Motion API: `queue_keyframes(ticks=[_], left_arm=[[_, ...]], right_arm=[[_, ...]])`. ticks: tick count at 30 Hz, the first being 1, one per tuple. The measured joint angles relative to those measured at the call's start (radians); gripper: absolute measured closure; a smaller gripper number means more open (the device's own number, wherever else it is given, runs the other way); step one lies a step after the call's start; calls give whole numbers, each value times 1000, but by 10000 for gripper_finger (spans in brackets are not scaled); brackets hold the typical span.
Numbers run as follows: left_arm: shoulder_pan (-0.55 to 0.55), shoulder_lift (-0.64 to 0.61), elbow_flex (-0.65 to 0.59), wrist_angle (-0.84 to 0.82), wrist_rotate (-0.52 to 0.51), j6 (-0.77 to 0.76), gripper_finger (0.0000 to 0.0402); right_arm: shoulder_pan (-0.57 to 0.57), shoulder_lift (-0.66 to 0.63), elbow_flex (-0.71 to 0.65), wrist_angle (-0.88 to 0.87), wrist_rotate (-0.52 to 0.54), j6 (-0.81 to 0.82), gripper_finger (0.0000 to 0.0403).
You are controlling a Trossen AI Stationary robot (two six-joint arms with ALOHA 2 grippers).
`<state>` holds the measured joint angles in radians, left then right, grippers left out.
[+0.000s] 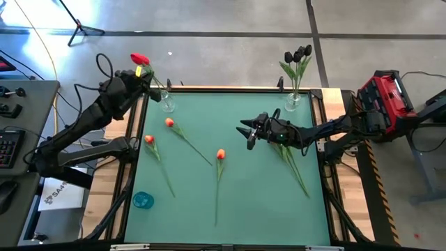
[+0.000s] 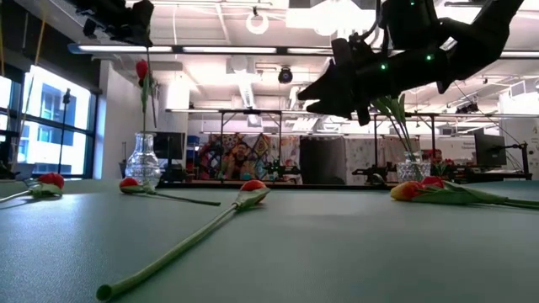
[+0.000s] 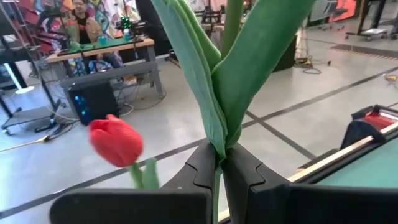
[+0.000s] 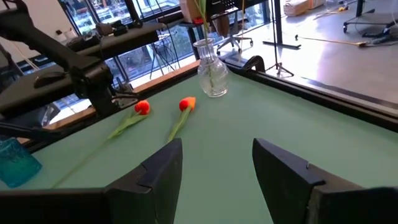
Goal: Sort flowers into vase by color
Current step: Put the red tulip into the left transparent vase
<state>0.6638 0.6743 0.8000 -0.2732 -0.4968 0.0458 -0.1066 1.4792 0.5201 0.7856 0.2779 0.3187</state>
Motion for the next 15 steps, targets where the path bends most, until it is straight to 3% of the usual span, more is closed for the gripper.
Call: queue_keyframes(ticks=[9, 15], left_arm=[[79, 18, 13, -139, 31, -57, 401], [125, 88, 13, -144, 48, -94, 401]], right_arm=[[0, 0, 0, -1, 0, -5, 218], [0, 0, 0, -1, -6, 3, 218]])
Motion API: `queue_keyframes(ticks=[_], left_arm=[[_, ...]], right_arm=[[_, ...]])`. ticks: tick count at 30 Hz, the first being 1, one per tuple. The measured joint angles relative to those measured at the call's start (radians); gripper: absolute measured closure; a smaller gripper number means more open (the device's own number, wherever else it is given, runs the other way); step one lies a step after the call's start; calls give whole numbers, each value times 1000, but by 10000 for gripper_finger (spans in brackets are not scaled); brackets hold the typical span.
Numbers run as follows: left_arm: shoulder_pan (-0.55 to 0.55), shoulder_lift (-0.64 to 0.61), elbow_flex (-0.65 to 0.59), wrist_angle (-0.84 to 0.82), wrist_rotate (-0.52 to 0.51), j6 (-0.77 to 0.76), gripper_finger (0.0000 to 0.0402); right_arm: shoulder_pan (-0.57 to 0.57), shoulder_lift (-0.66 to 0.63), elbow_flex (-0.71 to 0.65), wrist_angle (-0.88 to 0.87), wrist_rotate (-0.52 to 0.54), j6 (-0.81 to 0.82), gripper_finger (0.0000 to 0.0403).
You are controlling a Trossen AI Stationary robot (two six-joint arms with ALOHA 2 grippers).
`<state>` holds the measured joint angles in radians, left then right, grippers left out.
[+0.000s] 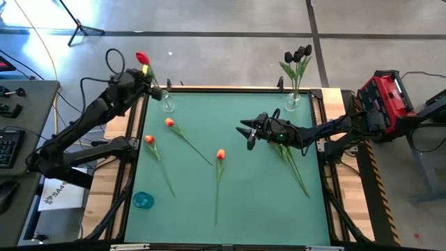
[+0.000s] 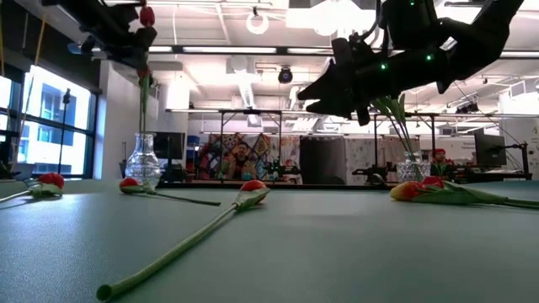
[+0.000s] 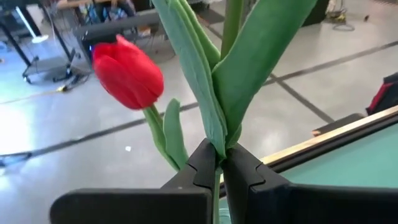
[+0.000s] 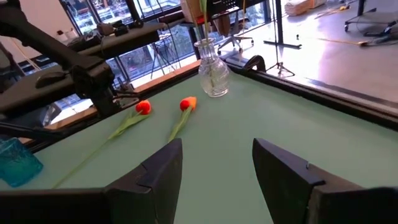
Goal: Sort flowers into vase by color
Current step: Put the red tulip into the left transparent vase
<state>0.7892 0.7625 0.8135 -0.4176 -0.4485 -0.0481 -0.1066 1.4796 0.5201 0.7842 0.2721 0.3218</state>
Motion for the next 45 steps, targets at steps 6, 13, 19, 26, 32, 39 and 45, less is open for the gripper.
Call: queue_keyframes(ticks=[6, 13, 19, 26, 32, 39, 45], left_arm=[[41, 77, 0, 25, 42, -51, 400], [97, 136, 0, 18, 51, -108, 369], [103, 152, 0, 18, 112, -87, 312], [102, 135, 0, 27, 193, -45, 247], [91, 52, 0, 28, 232, -13, 237], [-8, -127, 0, 30, 234, 84, 236], [-138, -246, -52, 22, 236, 86, 236]], right_arm=[[0, 0, 0, -18, -38, 19, 218], [0, 0, 0, -87, -40, 43, 218], [0, 0, 0, -100, -40, 64, 218], [0, 0, 0, -106, -40, 72, 218], [0, -13, 0, -219, -149, 100, 218], [0, -150, 1, -517, -243, 144, 218], [17, -265, 1, -776, -246, 237, 218]])
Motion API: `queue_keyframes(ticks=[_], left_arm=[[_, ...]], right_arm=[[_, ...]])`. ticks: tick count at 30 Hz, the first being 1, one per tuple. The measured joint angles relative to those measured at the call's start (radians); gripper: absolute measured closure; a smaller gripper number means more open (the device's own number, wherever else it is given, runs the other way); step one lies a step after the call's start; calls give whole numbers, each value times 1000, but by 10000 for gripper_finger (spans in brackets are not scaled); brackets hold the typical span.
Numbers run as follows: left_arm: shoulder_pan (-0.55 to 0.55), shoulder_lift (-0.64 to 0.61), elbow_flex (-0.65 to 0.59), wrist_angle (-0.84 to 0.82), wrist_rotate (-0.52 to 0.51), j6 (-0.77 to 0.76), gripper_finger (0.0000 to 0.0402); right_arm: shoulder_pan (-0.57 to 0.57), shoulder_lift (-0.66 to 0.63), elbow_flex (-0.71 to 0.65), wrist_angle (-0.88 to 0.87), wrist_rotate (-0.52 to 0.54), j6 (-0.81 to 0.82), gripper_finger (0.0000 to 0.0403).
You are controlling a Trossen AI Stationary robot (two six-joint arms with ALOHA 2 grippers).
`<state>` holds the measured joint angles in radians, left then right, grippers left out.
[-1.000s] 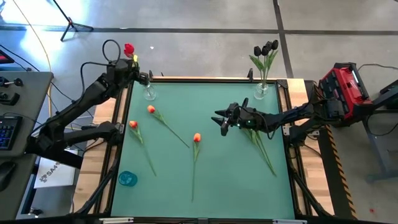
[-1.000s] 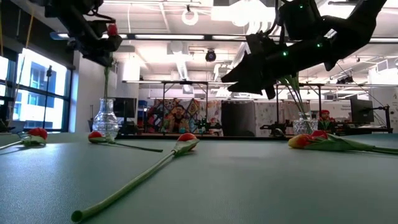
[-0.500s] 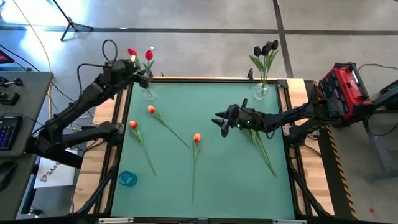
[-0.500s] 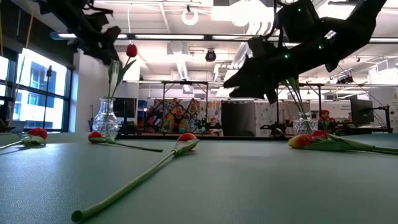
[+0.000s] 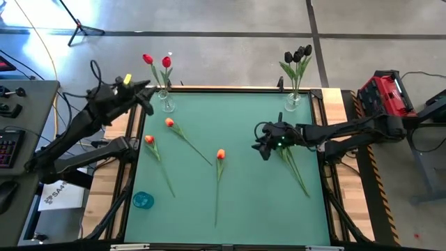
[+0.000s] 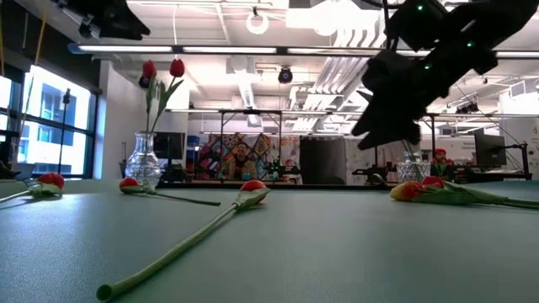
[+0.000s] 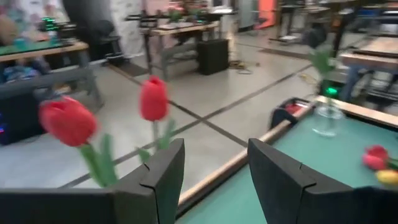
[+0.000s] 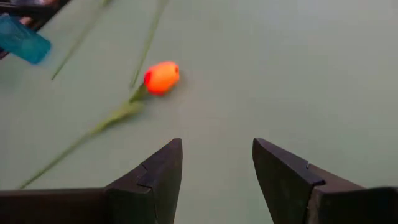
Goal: Sort flowers into vase by color
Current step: Put the red tulip into the left transparent vase
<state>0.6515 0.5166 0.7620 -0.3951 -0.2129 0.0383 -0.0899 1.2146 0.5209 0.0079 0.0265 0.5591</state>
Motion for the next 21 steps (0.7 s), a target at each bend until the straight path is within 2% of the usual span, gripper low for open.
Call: queue_keyframes(ticks=[7, 11, 17, 21], left_arm=[[-107, -75, -114, 9, -67, 12, 244], [-138, -96, -150, 3, -95, 19, 257], [-180, -100, -177, -18, -92, 9, 263], [-201, -101, -212, -25, -93, -12, 263]], right_arm=[[20, -87, 3, -177, -97, 124, 218], [20, -112, 60, -344, -125, 178, 218], [12, -98, 206, -656, -75, 204, 218], [12, -98, 226, -738, -15, 241, 218]])
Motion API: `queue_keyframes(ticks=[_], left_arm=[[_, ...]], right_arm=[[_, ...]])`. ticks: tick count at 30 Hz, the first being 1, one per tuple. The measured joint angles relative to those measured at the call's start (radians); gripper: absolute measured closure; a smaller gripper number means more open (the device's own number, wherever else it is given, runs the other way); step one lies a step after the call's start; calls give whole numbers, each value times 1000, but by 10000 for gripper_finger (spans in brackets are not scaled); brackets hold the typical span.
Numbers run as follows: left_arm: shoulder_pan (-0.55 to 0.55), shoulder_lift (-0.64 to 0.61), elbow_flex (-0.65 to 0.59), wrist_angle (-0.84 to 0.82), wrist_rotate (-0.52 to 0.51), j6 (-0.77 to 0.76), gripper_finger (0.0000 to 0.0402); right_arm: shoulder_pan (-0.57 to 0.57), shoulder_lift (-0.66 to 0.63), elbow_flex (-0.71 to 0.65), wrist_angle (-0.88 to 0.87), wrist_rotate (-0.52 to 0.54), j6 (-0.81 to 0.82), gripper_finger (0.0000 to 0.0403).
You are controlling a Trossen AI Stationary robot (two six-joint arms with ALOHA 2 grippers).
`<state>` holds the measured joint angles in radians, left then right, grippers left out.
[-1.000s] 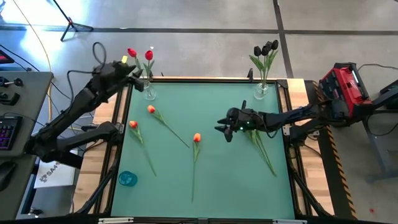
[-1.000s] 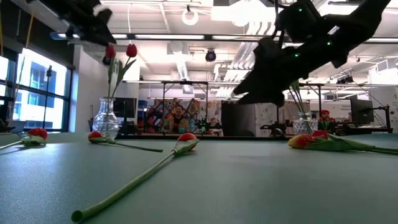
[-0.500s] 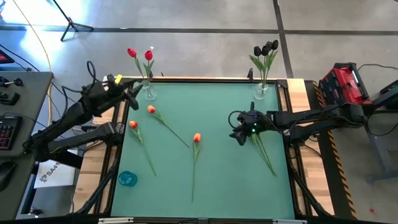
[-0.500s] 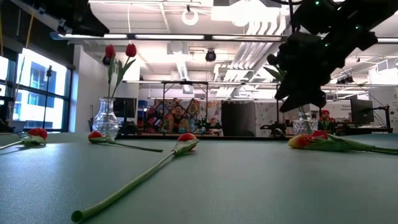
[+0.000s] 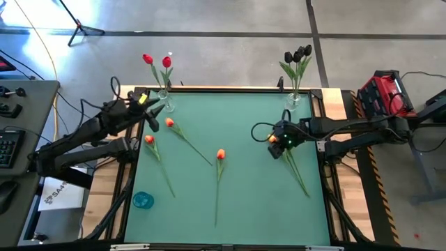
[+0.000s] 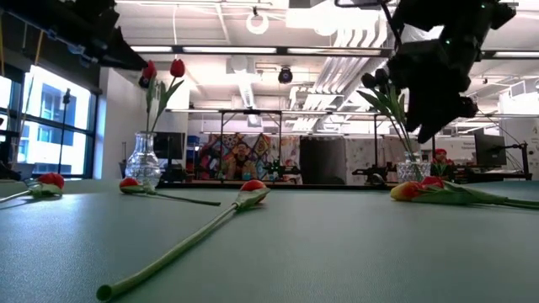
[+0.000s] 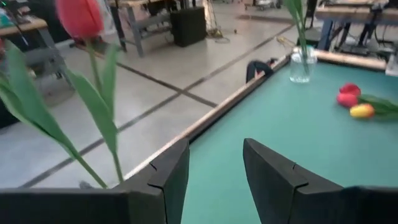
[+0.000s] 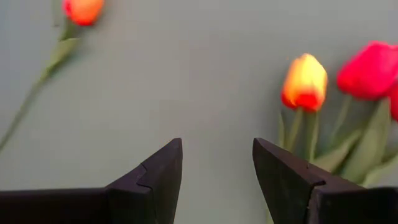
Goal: Sort flowers into vase by color
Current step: Put the red tulip into the left transparent vase
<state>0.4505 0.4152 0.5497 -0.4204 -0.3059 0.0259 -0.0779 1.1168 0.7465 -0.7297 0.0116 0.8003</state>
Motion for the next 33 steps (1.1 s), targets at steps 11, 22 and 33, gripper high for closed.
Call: queue_keyframes(ticks=[11, 22, 33], left_arm=[[-135, 0, -96, 28, 9, -104, 264], [-452, 49, -367, 500, -94, -180, 264], [-561, 219, -391, 570, -197, -267, 264]], right_arm=[[97, -1, -65, -137, -4, 212, 218], [118, 6, -58, -289, 174, 321, 219], [35, 12, -270, -25, 114, 326, 284]])
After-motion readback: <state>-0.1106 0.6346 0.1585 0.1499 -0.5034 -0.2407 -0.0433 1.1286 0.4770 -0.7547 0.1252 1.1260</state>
